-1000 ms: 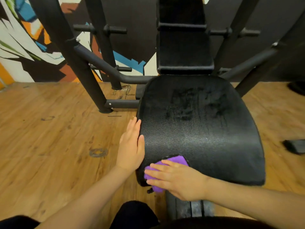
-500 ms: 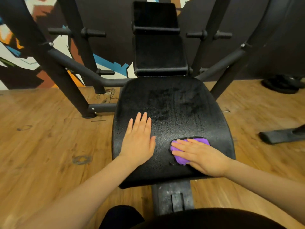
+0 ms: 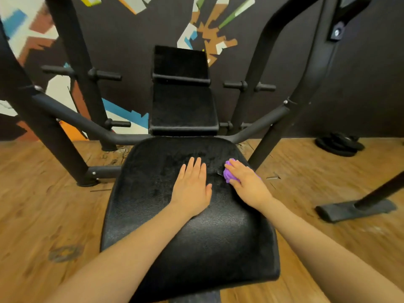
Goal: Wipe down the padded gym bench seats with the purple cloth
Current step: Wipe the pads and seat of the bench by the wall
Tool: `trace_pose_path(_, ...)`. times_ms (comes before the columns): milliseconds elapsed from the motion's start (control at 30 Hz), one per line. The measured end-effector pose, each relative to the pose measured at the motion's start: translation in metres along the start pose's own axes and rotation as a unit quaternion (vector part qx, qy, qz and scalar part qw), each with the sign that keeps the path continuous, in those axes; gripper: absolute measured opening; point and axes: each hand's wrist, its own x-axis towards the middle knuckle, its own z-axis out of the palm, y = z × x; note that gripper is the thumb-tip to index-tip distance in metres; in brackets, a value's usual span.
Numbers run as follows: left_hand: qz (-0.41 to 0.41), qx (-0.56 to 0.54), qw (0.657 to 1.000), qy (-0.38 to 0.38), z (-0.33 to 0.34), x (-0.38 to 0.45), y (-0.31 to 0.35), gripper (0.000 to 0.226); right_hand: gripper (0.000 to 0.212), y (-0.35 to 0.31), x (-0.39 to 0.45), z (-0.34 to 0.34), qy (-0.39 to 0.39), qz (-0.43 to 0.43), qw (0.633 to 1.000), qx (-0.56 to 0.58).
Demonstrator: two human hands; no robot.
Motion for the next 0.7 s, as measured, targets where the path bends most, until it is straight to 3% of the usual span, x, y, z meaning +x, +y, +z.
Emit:
trace_pose_path(200, -0.014, -0.007, 1.000, 0.015, 0.012, 0.001, -0.007, 0.064, 0.040, 0.021, 0.070, -0.008, 0.032, 0.093, 0.984, 0.150)
trace_pose_path(333, -0.017, -0.017, 1.000, 0.013, 0.012, 0.003, -0.005, 0.064, 0.058, 0.032, 0.086, -0.013, 0.040, 0.169, 0.959, 0.225)
trace_pose_path(700, -0.015, -0.019, 1.000, 0.017, 0.016, 0.001, -0.006, 0.063, 0.057, 0.036, 0.035, -0.008, 0.071, 0.220, 0.933, 0.277)
